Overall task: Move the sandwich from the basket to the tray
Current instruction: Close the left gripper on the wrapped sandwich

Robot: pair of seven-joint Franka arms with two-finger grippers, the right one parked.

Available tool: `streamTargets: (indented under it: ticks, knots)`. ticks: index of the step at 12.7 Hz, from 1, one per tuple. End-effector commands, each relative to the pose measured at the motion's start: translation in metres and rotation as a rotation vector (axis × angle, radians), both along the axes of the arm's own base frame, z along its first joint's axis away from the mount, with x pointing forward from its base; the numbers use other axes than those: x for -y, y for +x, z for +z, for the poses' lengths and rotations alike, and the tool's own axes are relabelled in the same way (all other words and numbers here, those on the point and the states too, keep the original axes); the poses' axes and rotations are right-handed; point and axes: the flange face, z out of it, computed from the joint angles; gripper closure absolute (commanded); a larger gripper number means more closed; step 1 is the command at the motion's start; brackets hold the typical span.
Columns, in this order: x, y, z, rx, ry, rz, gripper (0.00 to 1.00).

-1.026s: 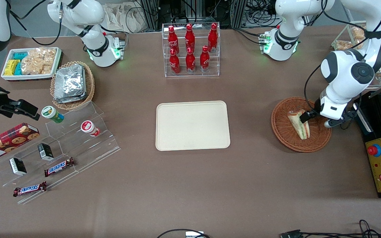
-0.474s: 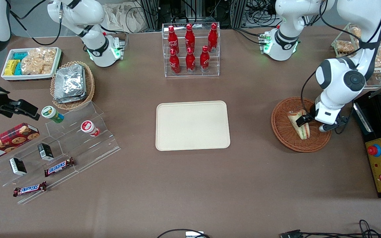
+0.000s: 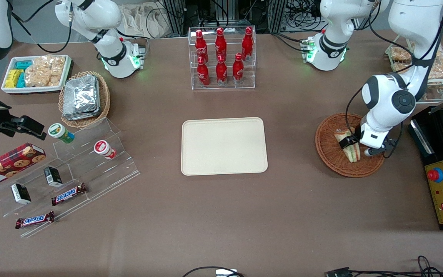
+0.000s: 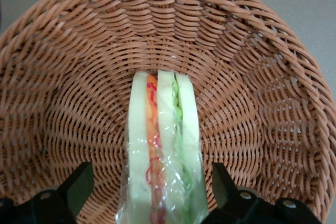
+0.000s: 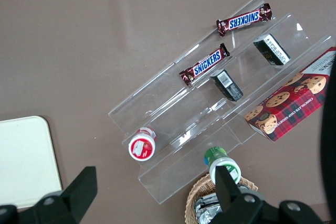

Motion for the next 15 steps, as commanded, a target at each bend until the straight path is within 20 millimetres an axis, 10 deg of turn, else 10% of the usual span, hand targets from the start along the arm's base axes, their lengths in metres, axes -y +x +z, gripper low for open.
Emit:
streamTargets:
  ticks: [1,2,9,15]
  knots:
    - [0.003,0.005,-0.009,0.017,-0.003,-0.003,0.60]
    - [0.003,0.004,-0.009,0.015,-0.003,-0.001,0.97]
    - [0.003,0.008,0.020,0.026,0.000,-0.007,1.00]
    - [0.006,0.032,0.185,-0.093,0.014,-0.027,1.00]
